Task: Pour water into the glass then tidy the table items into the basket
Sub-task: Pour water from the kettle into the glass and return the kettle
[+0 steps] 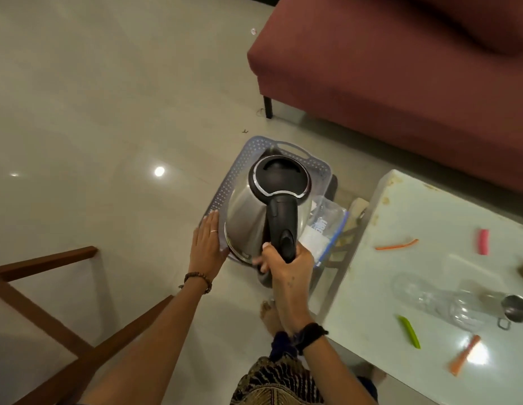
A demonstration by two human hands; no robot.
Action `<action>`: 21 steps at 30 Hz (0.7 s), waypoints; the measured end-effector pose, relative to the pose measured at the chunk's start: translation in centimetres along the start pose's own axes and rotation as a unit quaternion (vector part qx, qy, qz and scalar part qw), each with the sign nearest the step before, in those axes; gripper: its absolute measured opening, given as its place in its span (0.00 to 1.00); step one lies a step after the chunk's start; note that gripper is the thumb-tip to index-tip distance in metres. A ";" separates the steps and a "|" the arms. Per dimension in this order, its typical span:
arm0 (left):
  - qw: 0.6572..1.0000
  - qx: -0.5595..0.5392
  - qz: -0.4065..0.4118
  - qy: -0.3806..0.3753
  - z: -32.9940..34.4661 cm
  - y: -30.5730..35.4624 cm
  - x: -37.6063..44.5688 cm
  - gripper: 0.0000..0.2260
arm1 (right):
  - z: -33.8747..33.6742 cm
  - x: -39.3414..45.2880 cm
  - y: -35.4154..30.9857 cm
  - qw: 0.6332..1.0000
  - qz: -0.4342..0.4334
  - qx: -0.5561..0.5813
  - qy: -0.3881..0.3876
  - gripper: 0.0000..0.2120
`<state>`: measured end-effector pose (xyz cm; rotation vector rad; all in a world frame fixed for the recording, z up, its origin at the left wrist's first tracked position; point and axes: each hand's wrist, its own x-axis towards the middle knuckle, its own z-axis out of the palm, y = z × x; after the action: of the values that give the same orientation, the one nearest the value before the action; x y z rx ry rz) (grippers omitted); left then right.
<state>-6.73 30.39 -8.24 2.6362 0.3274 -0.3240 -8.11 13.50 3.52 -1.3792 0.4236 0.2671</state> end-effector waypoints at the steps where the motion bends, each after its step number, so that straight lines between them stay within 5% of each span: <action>1: 1.000 -0.016 0.013 0.001 0.3 1.4 -1.0 0.36 | -2.1 -0.7 -1.0 1.000 -0.014 -0.014 -0.015 0.16; 11: 0.991 -0.075 0.106 -0.043 10.9 19.2 -13.0 0.29 | -25.3 -8.9 -6.9 0.987 -0.053 -0.150 -0.029 0.15; 21: 0.980 -0.039 0.144 -0.129 22.7 30.3 -18.6 0.39 | -43.8 -13.7 -6.1 0.950 0.001 -0.312 -0.010 0.12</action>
<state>-19.58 -9.71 -10.13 2.4800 -0.1229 -0.5356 -23.63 -29.72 9.15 -1.9927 0.3343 0.4419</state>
